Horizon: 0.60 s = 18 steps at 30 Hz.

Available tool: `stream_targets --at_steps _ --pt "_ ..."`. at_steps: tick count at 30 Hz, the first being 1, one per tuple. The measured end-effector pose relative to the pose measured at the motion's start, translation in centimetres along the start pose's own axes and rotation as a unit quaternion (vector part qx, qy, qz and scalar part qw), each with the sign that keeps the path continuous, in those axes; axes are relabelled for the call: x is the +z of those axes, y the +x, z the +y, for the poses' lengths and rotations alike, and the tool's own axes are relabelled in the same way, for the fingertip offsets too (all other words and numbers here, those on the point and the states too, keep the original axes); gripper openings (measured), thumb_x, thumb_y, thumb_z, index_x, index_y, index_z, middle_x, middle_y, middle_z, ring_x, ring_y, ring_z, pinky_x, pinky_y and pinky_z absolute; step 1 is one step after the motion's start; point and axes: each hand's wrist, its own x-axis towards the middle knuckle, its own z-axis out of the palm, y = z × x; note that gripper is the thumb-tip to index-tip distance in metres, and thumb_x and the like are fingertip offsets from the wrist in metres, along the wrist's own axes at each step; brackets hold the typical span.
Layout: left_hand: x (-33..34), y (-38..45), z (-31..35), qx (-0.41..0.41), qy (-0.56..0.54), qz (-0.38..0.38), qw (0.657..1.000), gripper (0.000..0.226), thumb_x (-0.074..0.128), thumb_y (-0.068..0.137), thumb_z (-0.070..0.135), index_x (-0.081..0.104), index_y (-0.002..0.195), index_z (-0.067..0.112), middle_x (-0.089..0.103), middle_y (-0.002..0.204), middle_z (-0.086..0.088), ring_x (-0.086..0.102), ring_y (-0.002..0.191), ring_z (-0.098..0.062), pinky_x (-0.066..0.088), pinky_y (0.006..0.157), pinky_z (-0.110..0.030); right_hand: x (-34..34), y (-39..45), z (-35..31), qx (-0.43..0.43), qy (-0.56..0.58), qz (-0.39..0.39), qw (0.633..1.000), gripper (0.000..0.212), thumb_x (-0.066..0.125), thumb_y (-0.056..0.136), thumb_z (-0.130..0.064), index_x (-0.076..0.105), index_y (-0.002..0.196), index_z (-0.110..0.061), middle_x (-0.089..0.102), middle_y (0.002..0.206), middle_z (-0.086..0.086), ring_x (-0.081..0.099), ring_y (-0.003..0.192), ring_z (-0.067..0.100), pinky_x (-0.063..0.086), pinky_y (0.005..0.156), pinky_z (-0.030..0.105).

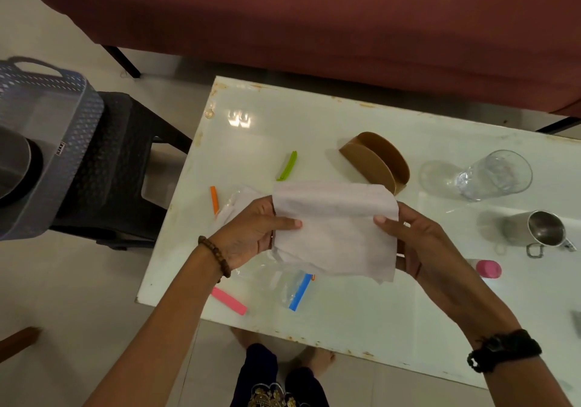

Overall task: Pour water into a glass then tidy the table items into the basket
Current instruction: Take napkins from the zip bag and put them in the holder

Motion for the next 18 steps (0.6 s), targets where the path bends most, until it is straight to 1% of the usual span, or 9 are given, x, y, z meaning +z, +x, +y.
stream_targets --at_steps 3,5,6,8,9,11,14,16,18 --pt "0.4 0.2 0.6 0.019 0.029 0.023 0.999 0.026 0.054 0.084 0.001 0.064 0.103 0.015 0.075 0.086 0.009 0.069 0.084 -0.005 0.057 0.073 -0.02 -0.2 0.2 -0.4 -0.028 0.009 0.002 1.0 0.032 0.06 0.083 -0.015 0.062 0.114 -0.024 0.068 0.112 0.002 0.067 0.092 0.018 0.056 0.061 0.023" --pt "1.0 0.3 1.0 0.051 0.048 0.056 0.996 0.025 0.052 0.085 -0.004 0.065 0.099 0.012 0.074 0.074 0.011 0.068 0.073 -0.001 0.056 0.067 -0.017 -0.3 0.3 -0.8 -0.045 0.008 -0.004 0.999 0.03 0.054 0.088 -0.009 0.064 0.11 -0.025 0.071 0.106 -0.003 0.068 0.091 0.015 0.057 0.064 0.024" --pt "1.3 0.2 1.3 0.074 0.062 0.072 0.993 0.03 0.049 0.085 -0.008 0.068 0.092 0.015 0.073 0.067 0.012 0.067 0.068 0.001 0.055 0.063 -0.014 -0.3 0.3 -1.0 -0.057 0.005 -0.01 0.998 0.029 0.051 0.089 -0.007 0.067 0.104 -0.026 0.073 0.101 -0.006 0.069 0.089 0.013 0.057 0.064 0.023" --pt "1.7 0.0 1.9 0.119 0.098 0.093 0.984 0.058 0.038 0.088 -0.014 0.072 0.062 0.025 0.072 0.063 0.013 0.067 0.066 0.002 0.053 0.059 -0.012 -0.3 0.3 -1.4 -0.075 -0.002 -0.023 0.997 0.04 0.042 0.092 0.0 0.071 0.082 -0.025 0.074 0.085 -0.012 0.068 0.078 0.007 0.055 0.058 0.02" --pt "1.9 -0.1 2.1 0.138 0.114 0.084 0.98 0.065 0.035 0.086 -0.016 0.069 0.049 0.025 0.073 0.068 0.012 0.067 0.07 0.001 0.053 0.062 -0.013 -0.3 0.3 -1.5 -0.075 -0.002 -0.03 0.997 0.049 0.038 0.092 0.004 0.07 0.069 -0.024 0.072 0.077 -0.013 0.066 0.07 0.005 0.052 0.054 0.017" --pt "2.2 -0.3 2.4 0.164 0.133 0.069 0.975 0.065 0.035 0.082 -0.019 0.061 0.04 0.022 0.071 0.079 0.008 0.066 0.077 -0.002 0.054 0.07 -0.019 -0.1 0.2 -1.6 -0.071 0.008 -0.042 0.997 0.056 0.033 0.091 0.005 0.066 0.055 -0.023 0.067 0.07 -0.012 0.061 0.063 0.004 0.049 0.049 0.016" --pt "2.4 -0.4 2.4 0.177 0.137 0.082 0.971 0.066 0.034 0.084 -0.017 0.057 0.037 0.024 0.067 0.088 0.006 0.064 0.082 0.001 0.052 0.075 -0.021 0.3 0.1 -1.5 -0.056 0.066 -0.031 0.996 0.051 0.032 0.093 -0.006 0.065 0.056 -0.021 0.065 0.074 -0.006 0.06 0.068 0.012 0.051 0.049 0.023" --pt "2.2 -0.4 2.2 0.176 0.127 0.093 0.972 0.064 0.034 0.086 -0.013 0.057 0.039 0.024 0.065 0.097 0.003 0.062 0.091 -0.004 0.051 0.078 -0.025 0.4 0.3 -1.4 -0.03 0.127 -0.023 0.991 0.048 0.031 0.092 -0.016 0.067 0.061 -0.015 0.066 0.076 0.0 0.059 0.071 0.019 0.052 0.051 0.028" --pt "2.1 -0.4 2.0 0.172 0.109 0.099 0.974 0.061 0.033 0.087 -0.009 0.061 0.045 0.025 0.066 0.102 0.005 0.062 0.095 -0.009 0.053 0.079 -0.028 0.4 0.3 -1.3 0.001 0.148 -0.012 0.989 0.04 0.035 0.091 -0.028 0.065 0.073 -0.009 0.068 0.077 0.005 0.061 0.069 0.021 0.052 0.05 0.027"
